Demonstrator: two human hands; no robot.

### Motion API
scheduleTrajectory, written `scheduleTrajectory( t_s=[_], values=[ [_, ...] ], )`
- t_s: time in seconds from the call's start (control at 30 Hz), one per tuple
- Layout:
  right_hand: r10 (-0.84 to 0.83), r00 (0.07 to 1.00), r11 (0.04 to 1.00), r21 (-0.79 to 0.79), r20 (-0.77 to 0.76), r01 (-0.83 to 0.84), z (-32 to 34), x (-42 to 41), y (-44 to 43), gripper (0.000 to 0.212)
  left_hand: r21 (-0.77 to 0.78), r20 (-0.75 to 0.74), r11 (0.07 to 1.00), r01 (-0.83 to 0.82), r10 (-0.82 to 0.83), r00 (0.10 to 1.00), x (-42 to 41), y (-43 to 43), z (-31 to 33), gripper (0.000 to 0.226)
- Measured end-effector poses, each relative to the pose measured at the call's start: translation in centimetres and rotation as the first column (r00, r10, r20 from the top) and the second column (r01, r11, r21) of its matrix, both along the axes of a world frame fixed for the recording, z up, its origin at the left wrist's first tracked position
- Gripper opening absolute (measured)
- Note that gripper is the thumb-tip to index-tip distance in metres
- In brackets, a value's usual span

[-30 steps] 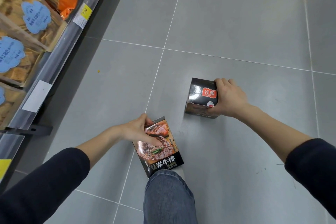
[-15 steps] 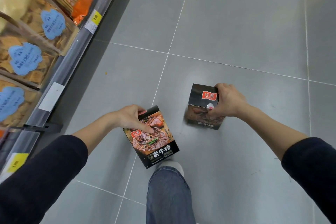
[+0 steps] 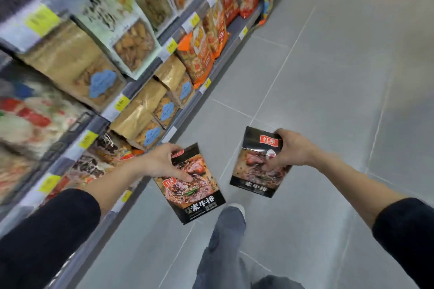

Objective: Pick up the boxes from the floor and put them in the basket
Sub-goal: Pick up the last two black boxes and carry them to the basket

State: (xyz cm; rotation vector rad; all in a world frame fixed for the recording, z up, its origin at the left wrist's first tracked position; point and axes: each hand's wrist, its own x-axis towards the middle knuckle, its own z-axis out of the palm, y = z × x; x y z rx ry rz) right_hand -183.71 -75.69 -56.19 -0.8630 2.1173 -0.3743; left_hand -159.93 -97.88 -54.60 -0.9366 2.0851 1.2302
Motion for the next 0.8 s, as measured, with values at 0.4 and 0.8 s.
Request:
scheduleTrajectory(
  t_s=[0.4,0.8],
  values=[
    [0.586,0.809,0.801,-0.111,-0.054,-0.588,29.6,21.1,-5.0,0.059,-0.208,-0.238,0.776,-0.595,0.55,0.801,29.6,11.6,28.7,0.088],
    [0.938,0.323,0.301,-0.167,-0.127,-0.939,40.3,61.7,-1.4,0.074,-0.389,-0.347,0.161,-0.907,0.886,0.306,67.6,35.8,41.9,0.095]
  ],
)
